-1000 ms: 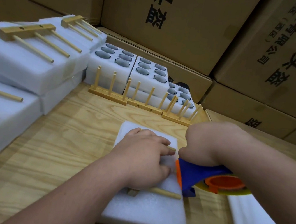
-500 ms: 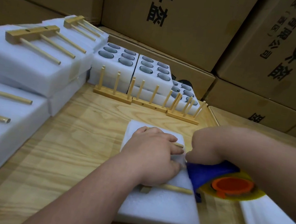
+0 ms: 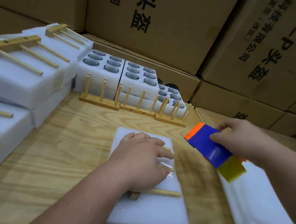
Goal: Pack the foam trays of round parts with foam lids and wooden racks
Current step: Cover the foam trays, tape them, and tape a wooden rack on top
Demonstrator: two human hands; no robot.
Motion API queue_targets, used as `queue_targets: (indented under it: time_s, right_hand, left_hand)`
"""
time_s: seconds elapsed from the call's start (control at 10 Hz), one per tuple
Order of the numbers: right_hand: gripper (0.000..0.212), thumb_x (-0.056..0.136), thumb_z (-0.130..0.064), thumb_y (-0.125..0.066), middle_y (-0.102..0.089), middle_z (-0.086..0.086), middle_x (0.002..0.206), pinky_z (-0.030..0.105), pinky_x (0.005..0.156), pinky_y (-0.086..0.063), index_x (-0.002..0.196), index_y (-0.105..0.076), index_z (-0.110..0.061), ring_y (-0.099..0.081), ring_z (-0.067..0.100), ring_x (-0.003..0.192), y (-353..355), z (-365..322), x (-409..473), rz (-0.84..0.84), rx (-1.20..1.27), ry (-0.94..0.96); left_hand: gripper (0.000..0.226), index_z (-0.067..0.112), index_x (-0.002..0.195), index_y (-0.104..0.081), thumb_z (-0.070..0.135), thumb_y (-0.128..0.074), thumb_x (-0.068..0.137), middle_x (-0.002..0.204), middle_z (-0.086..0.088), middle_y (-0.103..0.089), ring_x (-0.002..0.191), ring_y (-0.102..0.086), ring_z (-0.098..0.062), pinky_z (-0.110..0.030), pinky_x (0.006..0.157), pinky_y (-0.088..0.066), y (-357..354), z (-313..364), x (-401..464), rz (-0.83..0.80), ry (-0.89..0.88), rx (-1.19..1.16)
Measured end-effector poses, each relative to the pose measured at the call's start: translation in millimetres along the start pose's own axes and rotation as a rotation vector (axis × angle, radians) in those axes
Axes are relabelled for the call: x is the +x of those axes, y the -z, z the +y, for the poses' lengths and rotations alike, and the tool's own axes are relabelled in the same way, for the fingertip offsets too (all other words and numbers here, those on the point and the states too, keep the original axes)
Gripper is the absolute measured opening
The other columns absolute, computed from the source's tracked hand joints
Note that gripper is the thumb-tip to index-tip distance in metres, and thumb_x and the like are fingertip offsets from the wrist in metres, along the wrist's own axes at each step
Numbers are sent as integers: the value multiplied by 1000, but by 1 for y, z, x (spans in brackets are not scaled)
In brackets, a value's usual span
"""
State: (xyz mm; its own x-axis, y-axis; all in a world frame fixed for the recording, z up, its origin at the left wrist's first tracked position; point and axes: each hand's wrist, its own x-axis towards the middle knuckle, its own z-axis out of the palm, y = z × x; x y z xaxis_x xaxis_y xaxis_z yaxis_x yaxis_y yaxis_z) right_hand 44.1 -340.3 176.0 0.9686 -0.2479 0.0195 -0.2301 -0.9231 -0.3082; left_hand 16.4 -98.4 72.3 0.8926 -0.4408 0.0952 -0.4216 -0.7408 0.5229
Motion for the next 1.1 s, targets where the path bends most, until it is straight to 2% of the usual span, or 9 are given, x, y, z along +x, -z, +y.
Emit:
queue_targets:
  time_s: [0.2,0.4,0.5,0.6,0.7,0.8,0.9,1.0,1.1]
  right_hand:
    - [38,92,-43,-63,-71,-2,99,34,64,-49,128,-60,-32,-65,26,87,-103,8,-10,300,56,42]
    - [21,89,-20,-61,-64,-2,116,35,92,-42,108,-70,-19,-56,22,112,-132,12,-27,644,287,173]
    - [18,84,-18,-55,-70,-13,99,21,83,-48,95,-68,-24,-62,5,99,-141,2,-45,618,846,220]
    - [20,97,-10,-56,-75,-8,106,16,82,-50,111,-71,-13,-69,-1,98,-151,-14,-48,158,1294,131]
    - [25,107,-32,-41,-64,-22,109,3,77,-46,124,-57,-22,-64,-18,91,-154,-21,-41,-86,1332,73]
    - [41,86,-60,-42,-61,-32,103,3,78,-45,116,-57,-36,-61,-22,91,-154,-28,-37,-125,1380,-19]
    - [42,81,-48,-60,-73,-19,99,6,64,-51,118,-63,-30,-68,-11,86,-159,-30,-35,-135,1512,-7]
    - [43,103,-25,-52,-58,-11,142,15,86,-50,146,-52,-25,-55,1,125,-160,-32,-30,-223,1455,24]
    - [44,106,-17,-48,-54,-8,148,22,99,-48,150,-50,-22,-53,10,133,-160,-32,-26,-181,1378,2]
  left_hand:
    - [36,61,126,-60,62,-53,91,157,29,-34,144,-22,-5,-39,124,-8,1,1,0,4,2,-7]
    - [37,60,127,-60,62,-54,90,156,31,-34,142,-22,-2,-35,123,-8,-1,0,1,19,7,-8]
    - [41,57,130,-58,62,-56,89,155,31,-34,142,-22,-2,-33,122,-8,-1,0,2,26,13,-1]
    - [45,55,133,-56,62,-57,88,154,32,-36,142,-23,-1,-31,121,-10,-2,0,3,41,11,23]
    - [46,54,134,-55,62,-57,88,153,31,-38,140,-23,0,-31,121,-12,-3,0,2,53,-3,14]
    - [46,54,133,-55,60,-57,88,152,31,-39,140,-25,0,-32,121,-14,-3,0,2,61,-9,25]
    - [45,54,133,-55,58,-57,88,152,30,-39,140,-26,-1,-34,121,-16,-3,1,2,60,-11,40]
    - [46,57,132,-54,58,-55,87,152,30,-40,140,-27,-1,-36,122,-17,-1,2,1,52,-11,32]
    - [46,58,132,-53,57,-54,86,151,30,-40,139,-26,0,-36,121,-16,0,2,0,45,-8,20]
